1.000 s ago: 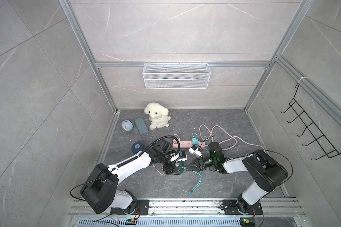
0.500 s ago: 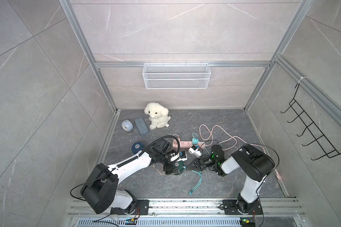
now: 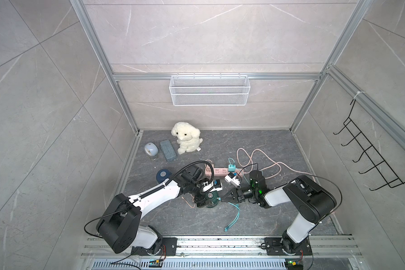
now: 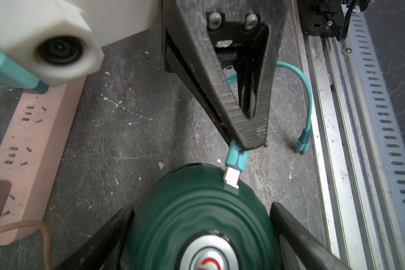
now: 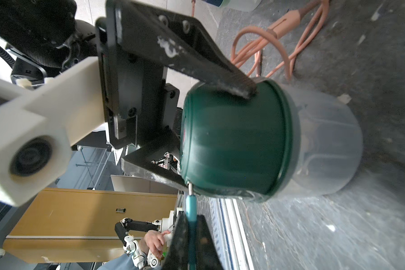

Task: Charge the cordless meat grinders
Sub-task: Insert the charging cable into the cordless meat grinder.

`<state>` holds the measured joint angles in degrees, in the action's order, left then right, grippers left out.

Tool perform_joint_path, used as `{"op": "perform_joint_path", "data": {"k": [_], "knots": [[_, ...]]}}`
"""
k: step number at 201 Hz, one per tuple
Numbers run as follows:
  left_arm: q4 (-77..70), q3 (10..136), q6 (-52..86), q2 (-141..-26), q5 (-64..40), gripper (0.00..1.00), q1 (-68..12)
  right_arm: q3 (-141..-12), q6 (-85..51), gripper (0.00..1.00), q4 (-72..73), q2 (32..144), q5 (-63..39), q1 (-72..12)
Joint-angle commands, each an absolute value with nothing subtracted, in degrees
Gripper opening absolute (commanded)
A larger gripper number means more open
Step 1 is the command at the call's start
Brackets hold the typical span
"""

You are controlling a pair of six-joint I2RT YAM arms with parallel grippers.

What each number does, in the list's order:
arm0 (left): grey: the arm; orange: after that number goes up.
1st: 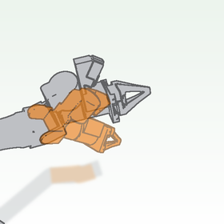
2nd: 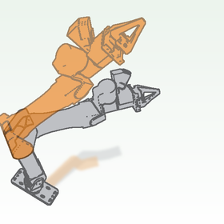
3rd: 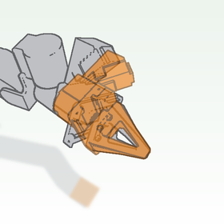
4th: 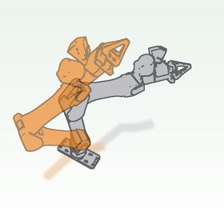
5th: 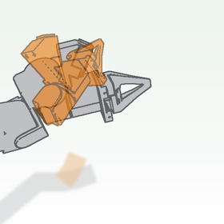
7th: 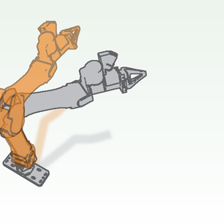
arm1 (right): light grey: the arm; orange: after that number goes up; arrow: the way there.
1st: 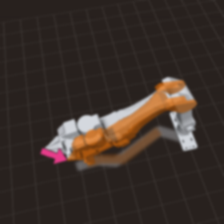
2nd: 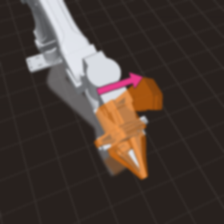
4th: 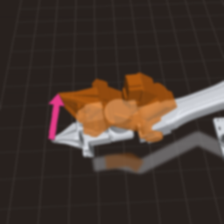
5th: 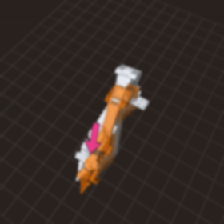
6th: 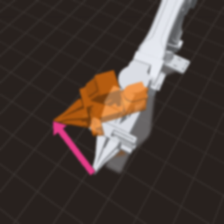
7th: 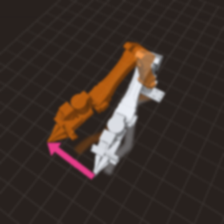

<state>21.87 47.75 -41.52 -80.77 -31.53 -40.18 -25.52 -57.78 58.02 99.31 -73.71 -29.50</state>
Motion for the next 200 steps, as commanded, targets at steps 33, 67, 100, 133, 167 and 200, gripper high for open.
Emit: {"op": "perform_joint_path", "data": {"k": [33, 67, 100, 133, 167, 200], "knots": [[21.3, 49.1, -41.6, -82.1, -35.2, 0.37, -42.1, -27.7, -63.2, 0.07, 65.9, 102.0, -66.3, -30.6], [21.3, 49.0, -41.8, -82.3, -34.0, 0.36, -42.6, -28.5, -64.1, 0.07, 64.4, 101.5, -65.5, -30.7], [20.6, 49.4, -40.7, -82.9, -32.7, 0.35, -43.0, -27.9, -69.4, 0.07, 66.7, 100.3, -62.3, -30.9], [19.0, 49.2, -40.1, -82.9, -32.8, 0.35, -43.2, -28.6, -71.1, 0.07, 66.8, 99.2, -60.1, -32.4], [19.2, 49.1, -39.9, -82.9, -33.4, 0.35, -43.2, -29.7, -69.8, 0.07, 65.1, 99.1, -59.6, -34.7], [21.8, 49.6, -41.7, -83.3, -34.2, 0.35, -43.2, -30.4, -64.4, 0.07, 56.7, 96.5, -61.3, -34.8]]}}
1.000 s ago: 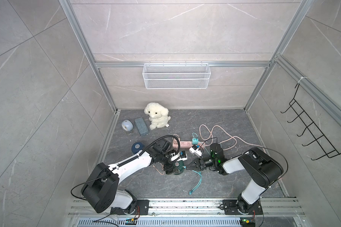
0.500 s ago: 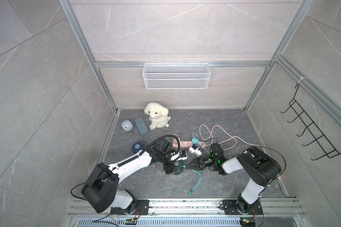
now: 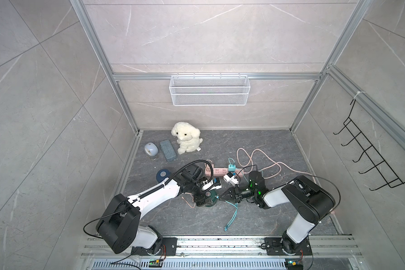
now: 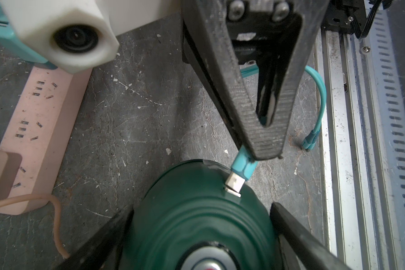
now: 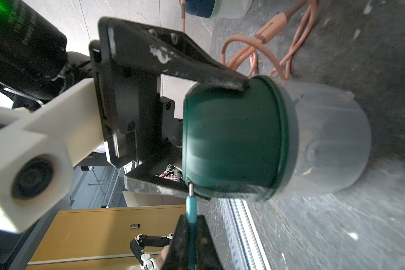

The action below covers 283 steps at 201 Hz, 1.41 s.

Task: Charge the cordless meat grinders
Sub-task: Insert the charging cable into the cordless meat grinder.

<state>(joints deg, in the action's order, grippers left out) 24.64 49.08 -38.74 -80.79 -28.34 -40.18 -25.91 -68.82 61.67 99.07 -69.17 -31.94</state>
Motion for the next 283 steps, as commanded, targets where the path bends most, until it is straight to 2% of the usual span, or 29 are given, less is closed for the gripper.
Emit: {"op": "perform_joint_path", "data": {"k": [1, 17, 37, 46, 140, 222, 234, 283], "knots": [[21.8, 49.6, -41.7, -83.3, -34.2, 0.35, -43.2, -30.5, -64.0, 0.07, 56.1, 96.4, -61.3, -34.8], [22.9, 50.3, -42.0, -83.4, -34.4, 0.35, -43.2, -32.3, -55.5, 0.07, 42.4, 93.5, -61.5, -34.8], [24.2, 51.1, -42.8, -84.0, -34.5, 0.34, -43.2, -37.5, -39.7, 0.07, 16.8, 90.2, -59.3, -34.8], [24.5, 51.3, -43.0, -84.2, -34.5, 0.34, -43.2, -38.8, -36.3, 0.07, 12.4, 89.4, -58.7, -34.7], [23.6, 51.7, -42.2, -84.6, -35.6, 0.33, -43.5, -40.2, -37.3, 0.07, 18.2, 92.5, -59.9, -34.4], [21.2, 51.4, -40.0, -84.5, -34.0, 0.31, -44.1, -34.1, -65.1, 0.06, 53.4, 100.3, -59.5, -35.4], [21.3, 51.4, -40.2, -84.5, -33.7, 0.31, -44.2, -34.0, -64.9, 0.06, 52.5, 100.2, -59.5, -35.9], [22.1, 51.7, -40.8, -84.7, -34.2, 0.30, -44.4, -38.3, -50.5, 0.06, 29.3, 95.9, -58.6, -36.7]]}}
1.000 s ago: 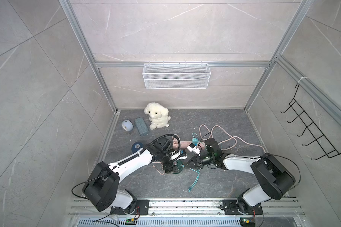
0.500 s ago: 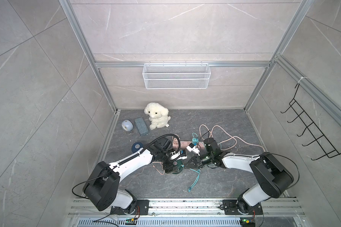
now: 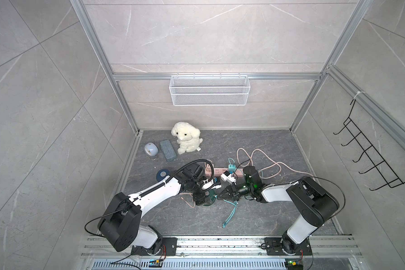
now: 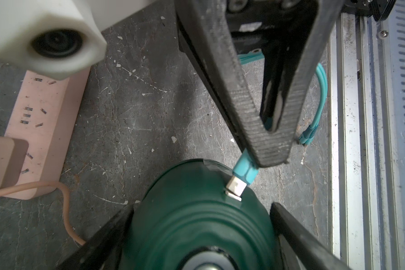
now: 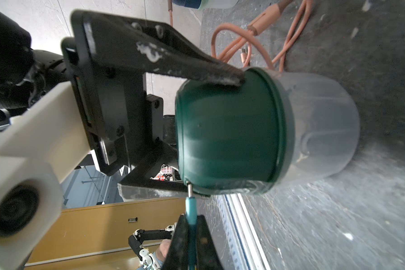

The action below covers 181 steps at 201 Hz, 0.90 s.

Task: Charge the cordless meat grinders
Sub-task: Insert the charging cable into the cordless meat grinder.

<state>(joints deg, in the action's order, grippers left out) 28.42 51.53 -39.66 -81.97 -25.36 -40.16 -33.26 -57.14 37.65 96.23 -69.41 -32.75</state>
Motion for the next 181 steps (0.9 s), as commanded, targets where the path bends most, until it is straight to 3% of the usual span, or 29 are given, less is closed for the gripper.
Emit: {"op": "perform_joint_path", "data": {"k": [1, 34, 181], "knots": [[22.1, 51.7, -40.9, -84.8, -34.2, 0.30, -44.4, -38.4, -50.1, 0.06, 28.8, 95.8, -58.6, -36.7], [23.9, 52.1, -41.7, -84.9, -34.4, 0.29, -44.7, -44.0, -35.5, 0.06, 7.0, 92.9, -55.6, -36.7], [23.2, 52.5, -43.3, -84.5, -33.4, 0.28, -48.4, -46.9, -42.0, 0.06, 18.0, 100.7, -61.1, -35.3]]}}
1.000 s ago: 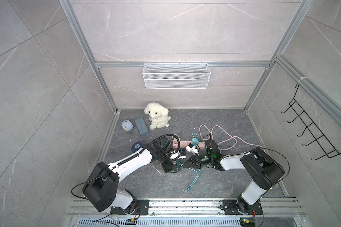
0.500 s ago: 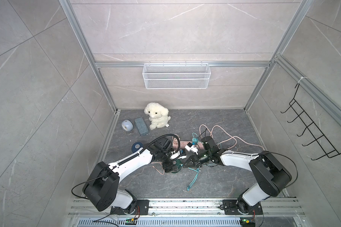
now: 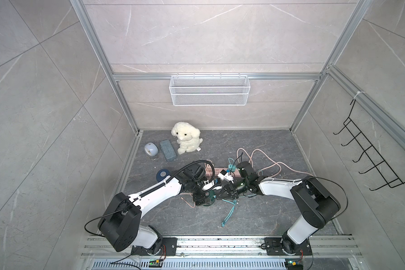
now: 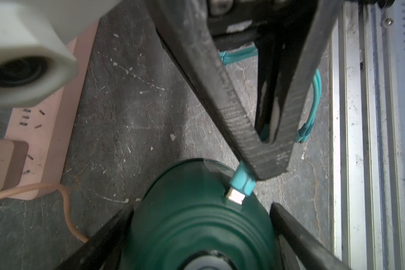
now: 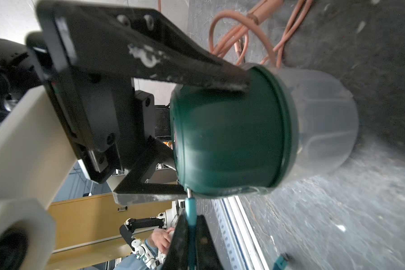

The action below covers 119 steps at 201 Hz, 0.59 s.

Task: Charge the cordless meat grinders
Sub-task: Insert the charging cable into the cordless meat grinder.

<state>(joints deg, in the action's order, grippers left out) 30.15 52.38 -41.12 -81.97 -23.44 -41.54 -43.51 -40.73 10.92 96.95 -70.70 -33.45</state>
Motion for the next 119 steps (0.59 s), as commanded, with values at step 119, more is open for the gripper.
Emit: {"op": "perform_joint_path", "data": {"k": [119], "knots": [[16.4, 52.8, -34.9, -84.3, -32.4, 0.39, -46.9, -46.1, -32.3, 0.27, 1.3, 93.0, -53.4, -31.1]]}}
